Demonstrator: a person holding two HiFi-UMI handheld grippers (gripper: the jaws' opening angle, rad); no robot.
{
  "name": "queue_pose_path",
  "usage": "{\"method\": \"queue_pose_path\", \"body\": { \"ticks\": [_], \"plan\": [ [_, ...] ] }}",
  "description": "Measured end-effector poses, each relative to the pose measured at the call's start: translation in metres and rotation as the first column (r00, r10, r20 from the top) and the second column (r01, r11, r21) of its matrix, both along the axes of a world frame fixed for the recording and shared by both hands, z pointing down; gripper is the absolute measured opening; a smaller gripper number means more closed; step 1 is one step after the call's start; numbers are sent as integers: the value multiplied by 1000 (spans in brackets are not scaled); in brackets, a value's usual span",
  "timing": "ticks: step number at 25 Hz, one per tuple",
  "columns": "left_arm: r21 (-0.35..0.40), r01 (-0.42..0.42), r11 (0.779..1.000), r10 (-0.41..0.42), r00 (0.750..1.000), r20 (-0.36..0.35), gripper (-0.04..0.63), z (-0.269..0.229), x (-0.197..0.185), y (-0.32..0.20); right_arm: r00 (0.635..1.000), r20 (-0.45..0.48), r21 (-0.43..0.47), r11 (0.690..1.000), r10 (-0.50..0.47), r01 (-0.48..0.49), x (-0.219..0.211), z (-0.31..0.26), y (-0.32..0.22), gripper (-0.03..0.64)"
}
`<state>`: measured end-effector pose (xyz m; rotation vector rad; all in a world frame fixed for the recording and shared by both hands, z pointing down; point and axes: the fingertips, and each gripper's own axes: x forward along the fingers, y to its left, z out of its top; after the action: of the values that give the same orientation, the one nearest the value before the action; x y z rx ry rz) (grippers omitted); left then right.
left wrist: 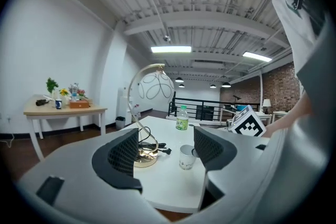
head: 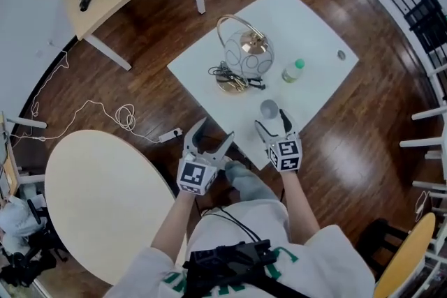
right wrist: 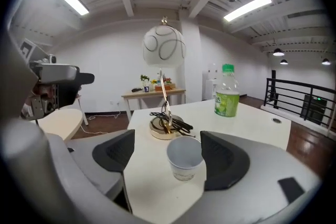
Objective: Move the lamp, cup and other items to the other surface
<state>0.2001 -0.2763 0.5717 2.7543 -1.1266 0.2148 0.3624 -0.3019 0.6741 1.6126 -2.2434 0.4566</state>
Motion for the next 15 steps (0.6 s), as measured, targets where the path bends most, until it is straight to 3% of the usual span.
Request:
{"method": "queue_pose_path", "body": {
  "ticks": [5, 9, 12, 15],
  "plan": [
    [-2, 169, 986, -169, 984, -65, 327, -33, -60, 36, 978, 91, 66, 981, -188, 183, -80, -54, 35, 430],
    [57, 296, 954, -295, 955, -31, 327, -60, -117, 79, 896, 213, 127, 920, -390, 370, -169, -101, 60, 428],
    [71, 462, 884, -458, 886, -66, 327, -87, -169, 113, 816, 182, 236, 830, -549, 506, -240, -135, 76, 428],
    [113, 616, 780, -611, 788, -75, 327, -98, -234, 158, 736, 197, 333, 750, -648, 571, -315, -162, 91, 426]
  ]
}}
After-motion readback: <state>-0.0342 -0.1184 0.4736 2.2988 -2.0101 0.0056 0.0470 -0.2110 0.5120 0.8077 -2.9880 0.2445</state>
